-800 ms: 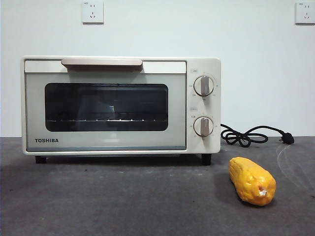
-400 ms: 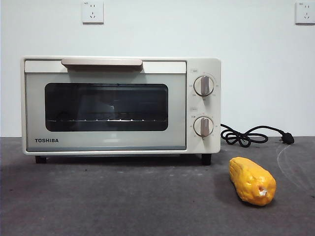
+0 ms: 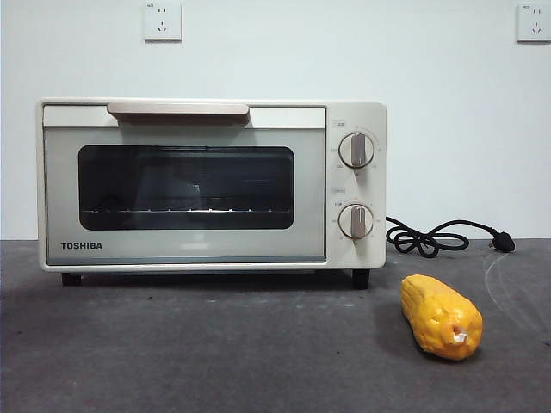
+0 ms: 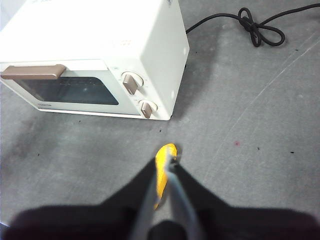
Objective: Take the corn from the table,put the corn in the oven
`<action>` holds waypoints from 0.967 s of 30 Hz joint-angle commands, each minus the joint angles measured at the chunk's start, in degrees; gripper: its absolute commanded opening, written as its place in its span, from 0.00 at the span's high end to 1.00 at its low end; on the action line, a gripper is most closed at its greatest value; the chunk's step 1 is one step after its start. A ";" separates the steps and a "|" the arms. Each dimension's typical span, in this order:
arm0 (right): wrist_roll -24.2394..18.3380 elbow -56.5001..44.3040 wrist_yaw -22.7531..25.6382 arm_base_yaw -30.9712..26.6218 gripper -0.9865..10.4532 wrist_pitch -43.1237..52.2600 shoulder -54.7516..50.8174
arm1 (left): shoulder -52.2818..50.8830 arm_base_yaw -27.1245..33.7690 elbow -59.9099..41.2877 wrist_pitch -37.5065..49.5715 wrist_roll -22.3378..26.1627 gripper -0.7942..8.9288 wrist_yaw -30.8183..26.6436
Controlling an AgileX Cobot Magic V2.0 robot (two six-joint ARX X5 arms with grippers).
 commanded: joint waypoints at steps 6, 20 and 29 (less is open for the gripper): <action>1.07 0.22 -0.81 0.11 0.42 0.07 1.07 | 0.00 -0.20 0.28 0.33 0.72 0.92 0.09; 1.05 0.22 -2.71 5.05 0.42 -3.91 9.88 | 0.02 -1.16 0.28 0.33 0.74 0.92 0.11; 3.58 0.20 4.04 16.41 0.42 -1.55 25.00 | 0.07 -2.10 0.28 0.33 0.96 0.92 0.09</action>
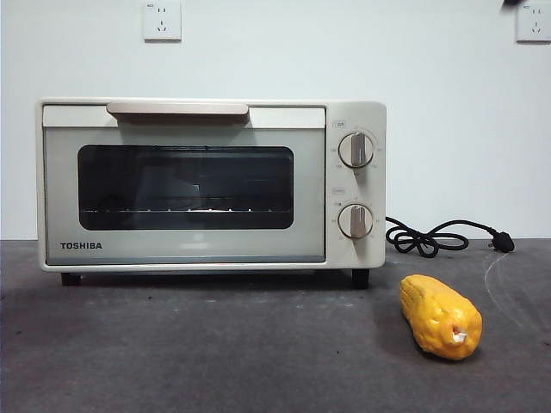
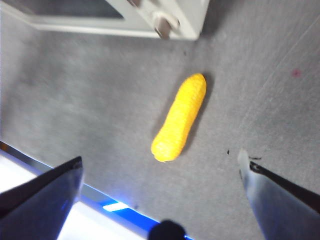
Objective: Take the corn from the table,put the corn in the oven
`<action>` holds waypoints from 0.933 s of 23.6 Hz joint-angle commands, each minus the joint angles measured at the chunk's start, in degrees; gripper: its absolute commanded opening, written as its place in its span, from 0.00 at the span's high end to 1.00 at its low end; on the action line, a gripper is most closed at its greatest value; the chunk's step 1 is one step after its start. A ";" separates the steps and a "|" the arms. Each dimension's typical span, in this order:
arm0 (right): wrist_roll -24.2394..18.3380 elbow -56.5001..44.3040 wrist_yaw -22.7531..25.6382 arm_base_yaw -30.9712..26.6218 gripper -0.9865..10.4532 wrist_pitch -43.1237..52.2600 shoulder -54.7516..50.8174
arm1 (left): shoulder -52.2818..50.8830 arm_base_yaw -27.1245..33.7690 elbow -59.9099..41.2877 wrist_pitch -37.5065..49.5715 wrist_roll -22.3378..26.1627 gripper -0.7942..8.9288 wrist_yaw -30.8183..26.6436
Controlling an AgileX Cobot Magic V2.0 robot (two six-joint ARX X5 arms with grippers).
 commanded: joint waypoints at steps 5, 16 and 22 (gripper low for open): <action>5.51 0.11 7.56 10.25 0.42 5.49 12.28 | 0.04 -0.70 0.28 0.37 0.94 0.92 0.11; 15.65 -0.04 22.08 24.30 0.46 15.08 35.43 | 0.13 -0.72 0.28 0.42 1.33 0.92 0.09; 16.00 -0.28 23.63 25.68 0.84 16.04 37.92 | 0.24 -0.74 0.28 0.50 1.36 0.92 0.09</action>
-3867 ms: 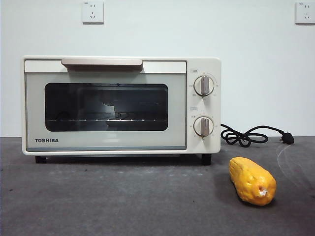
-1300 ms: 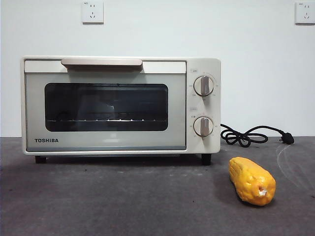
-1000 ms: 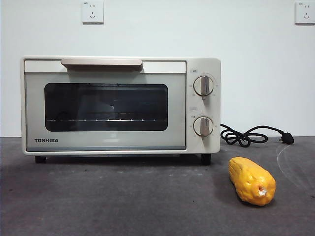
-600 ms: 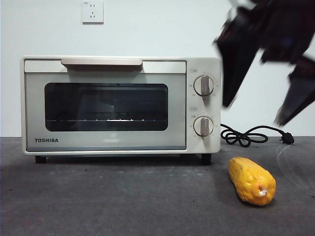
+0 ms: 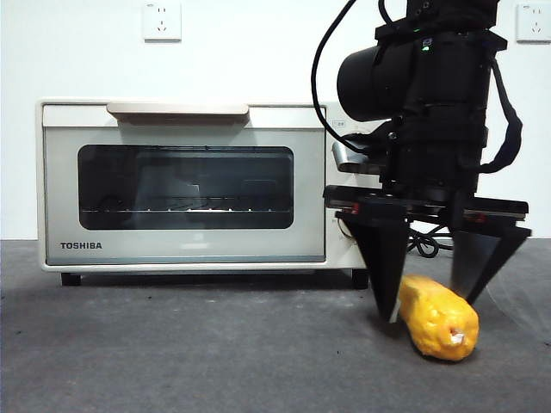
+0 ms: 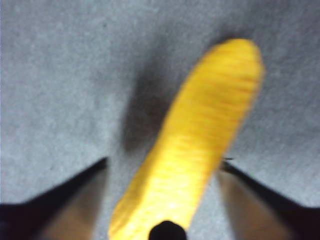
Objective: Take the corn from the table,put the corn in the oven
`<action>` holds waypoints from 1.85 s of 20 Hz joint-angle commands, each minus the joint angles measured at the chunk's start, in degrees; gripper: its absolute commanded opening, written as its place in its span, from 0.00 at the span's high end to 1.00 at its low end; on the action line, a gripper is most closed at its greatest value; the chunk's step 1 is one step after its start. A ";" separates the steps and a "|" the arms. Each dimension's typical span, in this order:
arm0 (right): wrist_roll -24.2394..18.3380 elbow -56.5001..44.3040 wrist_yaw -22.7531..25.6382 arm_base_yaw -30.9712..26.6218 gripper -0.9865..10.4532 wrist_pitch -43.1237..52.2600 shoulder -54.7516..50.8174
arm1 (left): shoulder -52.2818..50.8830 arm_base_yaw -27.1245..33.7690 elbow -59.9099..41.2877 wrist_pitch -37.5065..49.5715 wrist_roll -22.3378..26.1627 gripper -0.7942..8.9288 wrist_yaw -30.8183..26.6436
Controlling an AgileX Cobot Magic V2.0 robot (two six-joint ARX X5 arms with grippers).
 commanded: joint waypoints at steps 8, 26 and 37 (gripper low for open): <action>-4.42 -0.26 0.20 0.15 0.92 -0.48 -1.97 | 2.58 -0.15 0.28 2.38 0.96 0.92 0.31; -1.29 0.04 -0.68 0.46 0.92 -10.93 -54.66 | 39.60 -6.16 3.06 34.32 4.68 0.92 -4.50; -1.29 0.04 -0.68 0.46 0.92 -12.52 -55.69 | 44.92 -9.88 3.06 35.71 8.50 0.92 -11.82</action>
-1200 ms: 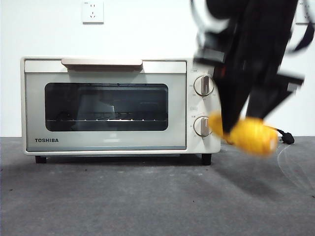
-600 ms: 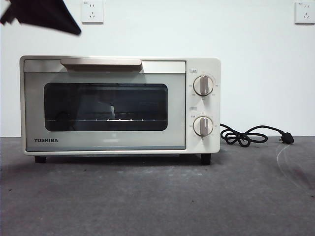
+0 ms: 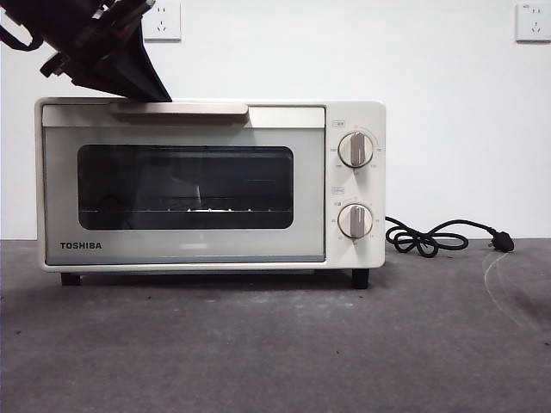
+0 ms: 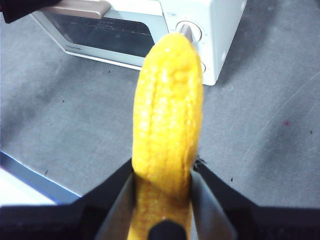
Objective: Take the corn from the table,put the corn in the oven
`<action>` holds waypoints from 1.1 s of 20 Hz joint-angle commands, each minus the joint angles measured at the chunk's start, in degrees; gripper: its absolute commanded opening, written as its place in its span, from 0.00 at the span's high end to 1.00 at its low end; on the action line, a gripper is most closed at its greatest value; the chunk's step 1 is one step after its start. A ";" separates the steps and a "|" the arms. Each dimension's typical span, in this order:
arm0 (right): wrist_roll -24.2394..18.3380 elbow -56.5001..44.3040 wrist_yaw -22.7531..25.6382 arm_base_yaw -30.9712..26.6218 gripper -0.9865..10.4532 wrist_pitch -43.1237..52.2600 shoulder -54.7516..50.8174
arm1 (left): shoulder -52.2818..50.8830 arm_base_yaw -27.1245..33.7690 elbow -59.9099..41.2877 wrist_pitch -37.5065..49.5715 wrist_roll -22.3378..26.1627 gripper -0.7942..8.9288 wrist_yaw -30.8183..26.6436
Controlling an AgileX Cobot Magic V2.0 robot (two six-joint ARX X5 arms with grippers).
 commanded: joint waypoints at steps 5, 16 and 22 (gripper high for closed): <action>0.39 0.07 -0.17 0.11 0.92 1.07 -0.11 | 0.81 -1.16 -0.02 -6.67 1.95 0.92 -0.46; -0.07 0.07 -0.20 0.11 0.92 4.83 -0.09 | 0.79 -10.21 -0.02 -23.30 1.51 0.92 -0.46; -0.98 0.07 -2.21 0.11 0.92 6.67 -0.09 | 0.79 -12.79 -0.02 -30.42 1.05 0.92 -0.42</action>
